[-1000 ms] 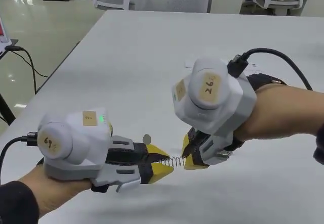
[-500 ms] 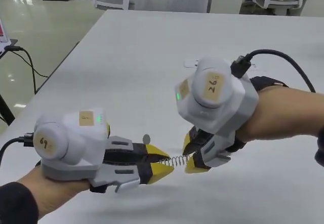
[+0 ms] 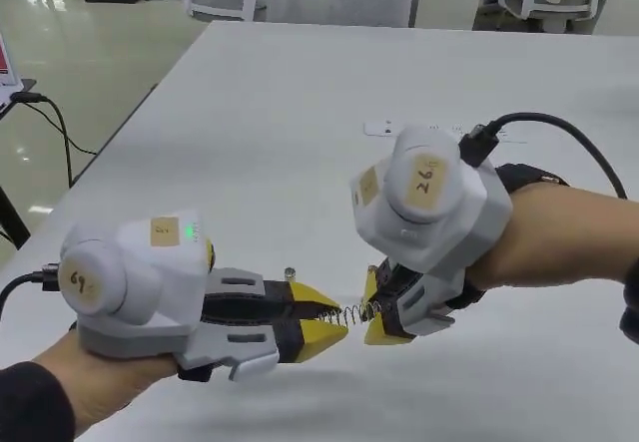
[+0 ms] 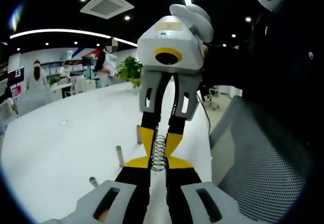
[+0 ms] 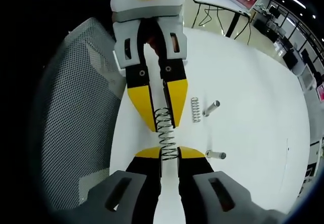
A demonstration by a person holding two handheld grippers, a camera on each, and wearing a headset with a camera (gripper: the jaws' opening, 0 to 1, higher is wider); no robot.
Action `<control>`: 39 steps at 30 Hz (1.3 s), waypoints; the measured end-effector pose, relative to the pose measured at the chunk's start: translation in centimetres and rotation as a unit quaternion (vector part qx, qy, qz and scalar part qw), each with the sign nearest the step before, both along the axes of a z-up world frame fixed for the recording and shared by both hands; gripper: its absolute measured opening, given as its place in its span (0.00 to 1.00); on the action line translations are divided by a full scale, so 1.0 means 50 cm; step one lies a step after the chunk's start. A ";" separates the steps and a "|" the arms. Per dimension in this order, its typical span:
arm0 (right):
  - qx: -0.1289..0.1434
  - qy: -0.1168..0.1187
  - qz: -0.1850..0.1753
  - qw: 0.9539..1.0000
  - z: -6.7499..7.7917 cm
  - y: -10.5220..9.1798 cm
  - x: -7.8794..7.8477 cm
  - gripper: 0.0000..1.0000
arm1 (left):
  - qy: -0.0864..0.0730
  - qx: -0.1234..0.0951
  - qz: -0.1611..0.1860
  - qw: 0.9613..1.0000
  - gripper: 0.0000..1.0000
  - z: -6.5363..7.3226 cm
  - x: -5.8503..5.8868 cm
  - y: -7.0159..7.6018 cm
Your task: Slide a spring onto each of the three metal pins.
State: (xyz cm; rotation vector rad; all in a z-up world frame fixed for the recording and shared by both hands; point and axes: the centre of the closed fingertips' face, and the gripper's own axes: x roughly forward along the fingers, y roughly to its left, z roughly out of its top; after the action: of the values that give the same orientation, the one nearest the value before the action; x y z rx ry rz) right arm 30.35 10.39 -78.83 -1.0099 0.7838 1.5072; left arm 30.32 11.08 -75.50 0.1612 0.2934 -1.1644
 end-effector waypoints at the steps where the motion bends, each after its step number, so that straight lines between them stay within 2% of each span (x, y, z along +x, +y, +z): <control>1: 0.004 0.001 -0.002 1.000 0.006 0.001 0.000 0.08 | 0.000 0.002 0.000 1.000 0.03 -0.002 0.000 0.000; 8: 0.029 0.006 -0.004 1.000 0.041 0.014 -0.008 0.09 | -0.002 0.009 -0.003 1.000 0.03 -0.007 -0.002 -0.001; 14: 0.046 0.017 -0.003 0.999 0.056 0.028 -0.018 0.09 | -0.002 0.014 -0.006 1.000 0.03 -0.011 -0.004 -0.002; 22: 0.047 0.011 0.007 0.999 0.062 0.043 -0.026 0.08 | 0.001 0.015 -0.008 1.000 0.03 -0.017 -0.005 -0.003; 28: 0.043 0.018 0.011 0.999 0.065 0.053 -0.035 0.08 | 0.004 0.015 -0.011 1.000 0.03 -0.021 -0.008 -0.005; 39: 0.035 0.016 0.014 0.999 0.061 0.055 -0.032 0.08 | 0.009 0.015 -0.006 1.000 0.04 -0.026 -0.006 -0.003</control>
State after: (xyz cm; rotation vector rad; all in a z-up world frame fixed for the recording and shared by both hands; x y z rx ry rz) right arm 28.77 13.14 -75.79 -0.9506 0.7372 1.5662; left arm 30.02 10.95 -76.82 0.1780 0.3267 -1.1750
